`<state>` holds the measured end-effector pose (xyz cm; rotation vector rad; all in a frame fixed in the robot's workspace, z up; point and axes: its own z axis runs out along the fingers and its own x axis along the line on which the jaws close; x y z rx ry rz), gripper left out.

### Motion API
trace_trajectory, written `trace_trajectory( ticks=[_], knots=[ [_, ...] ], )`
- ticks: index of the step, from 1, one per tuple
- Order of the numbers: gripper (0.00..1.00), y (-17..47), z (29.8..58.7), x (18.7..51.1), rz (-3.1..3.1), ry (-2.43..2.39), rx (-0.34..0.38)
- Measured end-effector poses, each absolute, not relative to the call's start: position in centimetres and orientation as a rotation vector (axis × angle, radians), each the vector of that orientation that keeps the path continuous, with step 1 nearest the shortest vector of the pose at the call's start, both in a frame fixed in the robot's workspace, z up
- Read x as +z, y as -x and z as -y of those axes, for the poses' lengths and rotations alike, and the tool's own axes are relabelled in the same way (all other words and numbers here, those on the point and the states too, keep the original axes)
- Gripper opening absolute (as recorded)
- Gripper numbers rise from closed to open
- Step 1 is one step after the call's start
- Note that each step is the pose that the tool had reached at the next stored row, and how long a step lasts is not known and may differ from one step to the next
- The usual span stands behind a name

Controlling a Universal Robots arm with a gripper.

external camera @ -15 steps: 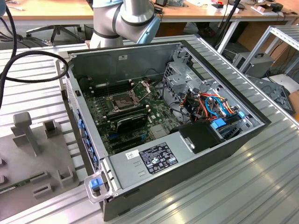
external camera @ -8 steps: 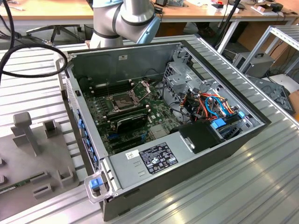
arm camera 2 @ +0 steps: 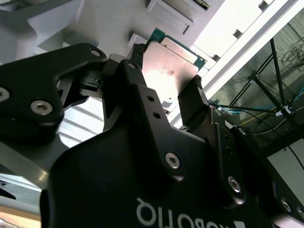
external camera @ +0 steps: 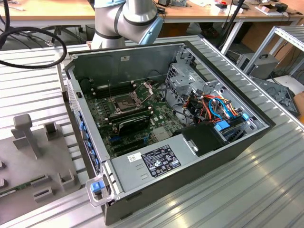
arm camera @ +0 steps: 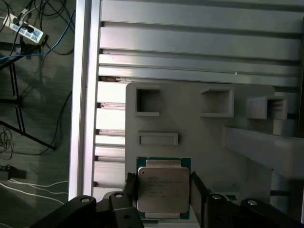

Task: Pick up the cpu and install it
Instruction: 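Pick up the cpu and move it towards the insertion slot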

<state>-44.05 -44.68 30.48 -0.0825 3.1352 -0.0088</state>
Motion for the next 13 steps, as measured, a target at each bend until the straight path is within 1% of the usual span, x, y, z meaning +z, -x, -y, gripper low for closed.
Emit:
trace_trajectory(
  ticks=[4,13],
  knots=[
    [0.55,44.1,44.7,32.2,-3.135,0.082,-0.009],
    [0.55,44.1,44.7,34.8,-3.135,0.083,-0.009]
  ],
)
